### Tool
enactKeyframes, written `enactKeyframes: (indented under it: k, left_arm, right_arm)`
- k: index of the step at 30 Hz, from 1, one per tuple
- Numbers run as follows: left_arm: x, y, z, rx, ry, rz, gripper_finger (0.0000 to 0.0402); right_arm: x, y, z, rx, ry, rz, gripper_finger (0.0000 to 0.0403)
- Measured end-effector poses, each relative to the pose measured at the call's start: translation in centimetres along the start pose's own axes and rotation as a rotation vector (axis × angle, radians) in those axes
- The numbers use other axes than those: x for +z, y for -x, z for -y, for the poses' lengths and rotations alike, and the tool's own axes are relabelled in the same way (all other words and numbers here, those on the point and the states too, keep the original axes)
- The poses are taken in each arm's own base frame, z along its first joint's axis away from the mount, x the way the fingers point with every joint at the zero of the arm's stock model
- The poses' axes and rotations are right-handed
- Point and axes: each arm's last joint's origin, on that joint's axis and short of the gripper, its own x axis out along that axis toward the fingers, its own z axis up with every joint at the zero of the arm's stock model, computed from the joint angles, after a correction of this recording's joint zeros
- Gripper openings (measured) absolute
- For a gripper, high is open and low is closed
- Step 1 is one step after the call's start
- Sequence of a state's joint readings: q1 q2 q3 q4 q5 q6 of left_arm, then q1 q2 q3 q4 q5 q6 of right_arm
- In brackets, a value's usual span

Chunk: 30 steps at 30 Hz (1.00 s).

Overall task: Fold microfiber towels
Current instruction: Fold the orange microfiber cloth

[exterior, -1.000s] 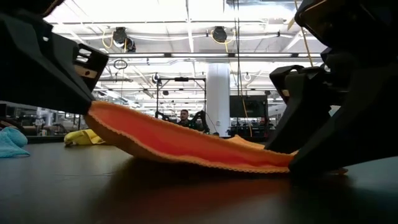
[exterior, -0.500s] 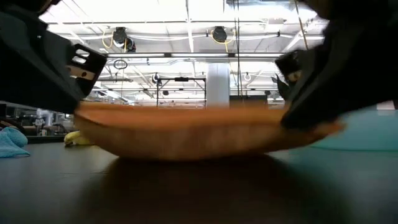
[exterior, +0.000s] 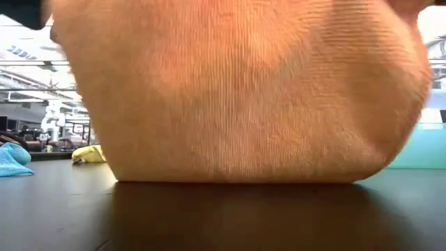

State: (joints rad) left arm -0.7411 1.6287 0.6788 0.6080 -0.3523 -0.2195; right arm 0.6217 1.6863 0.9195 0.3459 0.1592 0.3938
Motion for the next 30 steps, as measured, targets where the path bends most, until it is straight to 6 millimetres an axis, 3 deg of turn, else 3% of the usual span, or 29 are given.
enactKeyframes:
  k: [6, 15, 19, 30]
  left_arm:
    - [1.1, 1.0, -2.9, 0.201, -0.017, -0.07, 0.0004]
    - [-0.2, 0.8, -8.1, 0.44, 0.048, -0.256, 0.0003]
    - [-0.5, 1.0, -9.4, 0.516, 0.119, -0.277, 0.0008]
    - [0.6, 2.2, -9.9, 0.512, 0.189, -0.268, 0.0004]
  right_arm:
    - [1.4, 1.7, 3.6, -0.202, -0.102, -0.056, 0.0003]
    - [1.2, 2.2, 8.8, -0.395, -0.187, -0.187, 0.0003]
    - [1.3, 2.4, 9.7, -0.424, -0.204, -0.193, 0.0003]
    - [0.4, 2.6, 10.6, -0.481, -0.212, -0.207, 0.0002]
